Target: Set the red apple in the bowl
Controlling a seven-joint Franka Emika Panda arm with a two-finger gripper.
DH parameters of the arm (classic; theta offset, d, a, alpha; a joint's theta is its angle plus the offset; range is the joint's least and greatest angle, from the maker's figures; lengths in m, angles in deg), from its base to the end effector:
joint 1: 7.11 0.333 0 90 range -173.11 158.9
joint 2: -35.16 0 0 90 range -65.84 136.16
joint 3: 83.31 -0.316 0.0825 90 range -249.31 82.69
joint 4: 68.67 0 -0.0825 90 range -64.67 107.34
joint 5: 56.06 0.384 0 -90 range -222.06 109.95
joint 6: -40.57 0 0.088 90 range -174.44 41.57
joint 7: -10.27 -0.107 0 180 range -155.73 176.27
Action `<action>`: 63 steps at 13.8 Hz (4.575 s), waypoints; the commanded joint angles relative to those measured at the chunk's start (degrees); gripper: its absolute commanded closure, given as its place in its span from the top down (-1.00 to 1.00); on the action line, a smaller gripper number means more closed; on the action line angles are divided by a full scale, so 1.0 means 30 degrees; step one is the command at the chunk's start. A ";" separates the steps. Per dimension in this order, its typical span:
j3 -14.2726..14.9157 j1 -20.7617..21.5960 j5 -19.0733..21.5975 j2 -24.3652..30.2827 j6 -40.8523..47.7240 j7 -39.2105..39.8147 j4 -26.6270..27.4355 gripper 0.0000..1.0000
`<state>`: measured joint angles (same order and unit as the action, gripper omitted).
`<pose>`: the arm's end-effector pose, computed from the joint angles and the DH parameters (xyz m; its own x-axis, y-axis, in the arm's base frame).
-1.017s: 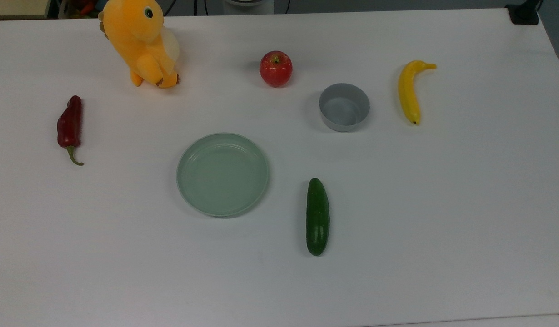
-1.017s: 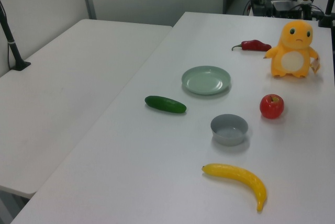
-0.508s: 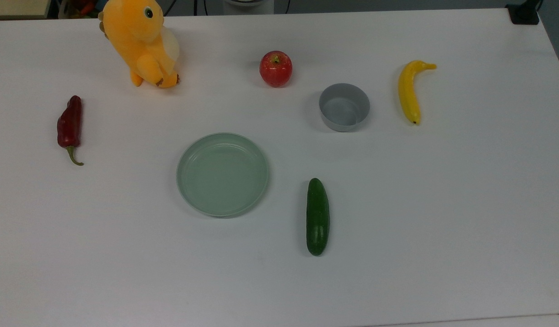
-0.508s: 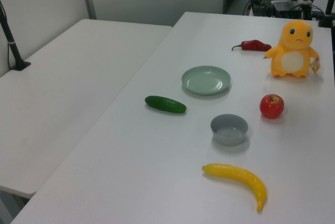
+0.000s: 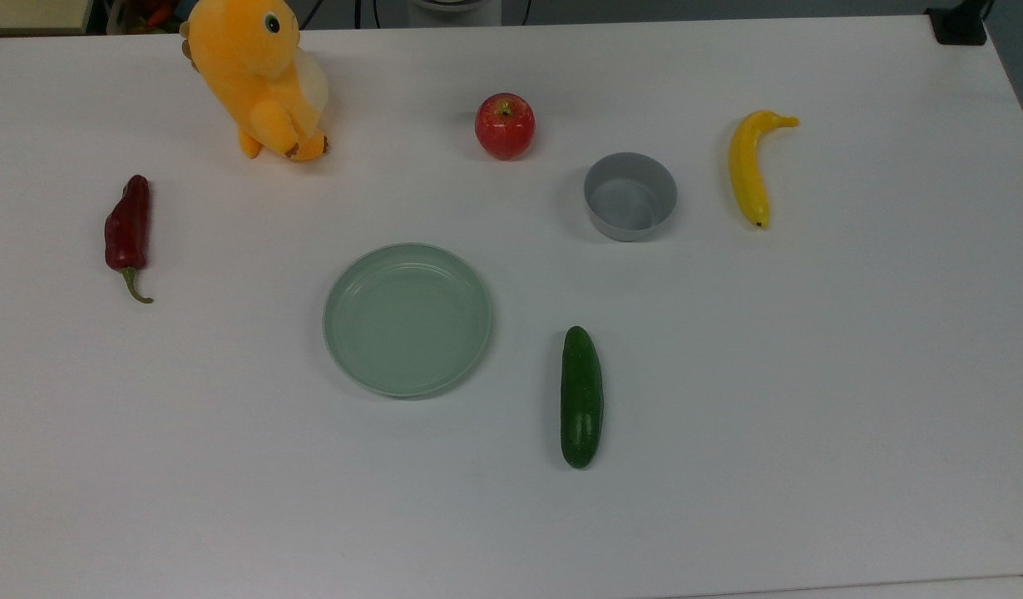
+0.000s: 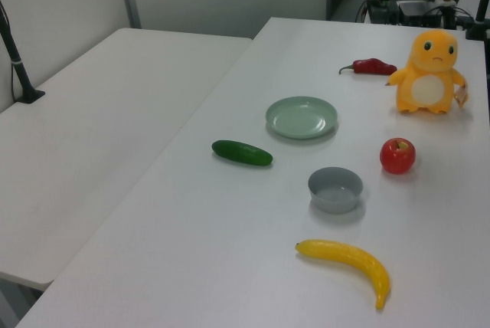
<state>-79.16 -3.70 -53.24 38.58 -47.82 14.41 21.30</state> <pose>0.5333 -0.0028 0.6548 0.9975 0.0606 0.0358 0.0624 -0.9968 -0.0510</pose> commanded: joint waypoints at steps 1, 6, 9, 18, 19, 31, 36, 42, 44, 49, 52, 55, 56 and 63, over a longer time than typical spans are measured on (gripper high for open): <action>-0.0006 0.0093 0.0380 0.0705 -0.0800 0.0466 0.1446 1.00; -0.0561 0.0093 0.0292 0.1462 -0.1645 0.1722 0.3461 1.00; -0.0854 0.0356 0.0321 0.2464 -0.2909 0.1727 0.5372 1.00; -0.1266 0.1089 0.0321 0.2404 -0.6363 0.1286 0.8707 1.00; -0.1266 0.1089 0.0321 0.2463 -0.6657 0.1345 0.9177 1.00; -0.1266 0.1938 0.0351 0.3401 -0.8295 0.2869 1.3866 1.00; -0.1266 0.2348 0.0351 0.2525 -0.9760 0.2839 1.4805 1.00; -0.1266 0.2964 0.0322 0.0679 -1.1112 0.2664 1.4778 1.00; -0.1266 0.3140 0.0321 0.0355 -1.1697 0.2664 1.4807 1.00; -0.1266 0.3286 0.0146 -0.0232 -1.1786 0.2664 1.4748 1.00; -0.1266 0.3490 0.0029 -0.0640 -1.2164 0.2781 1.4719 0.82; -0.1266 0.3492 0.0028 -0.0994 -1.2753 0.2781 1.4690 0.21; -0.1266 0.3492 0.0028 -0.0994 -1.2753 0.2781 1.4690 0.18; -0.1266 0.3492 0.0028 -0.0907 -1.2666 0.2781 1.4660 0.11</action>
<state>-83.35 6.08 -53.25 36.43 -84.31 21.77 64.98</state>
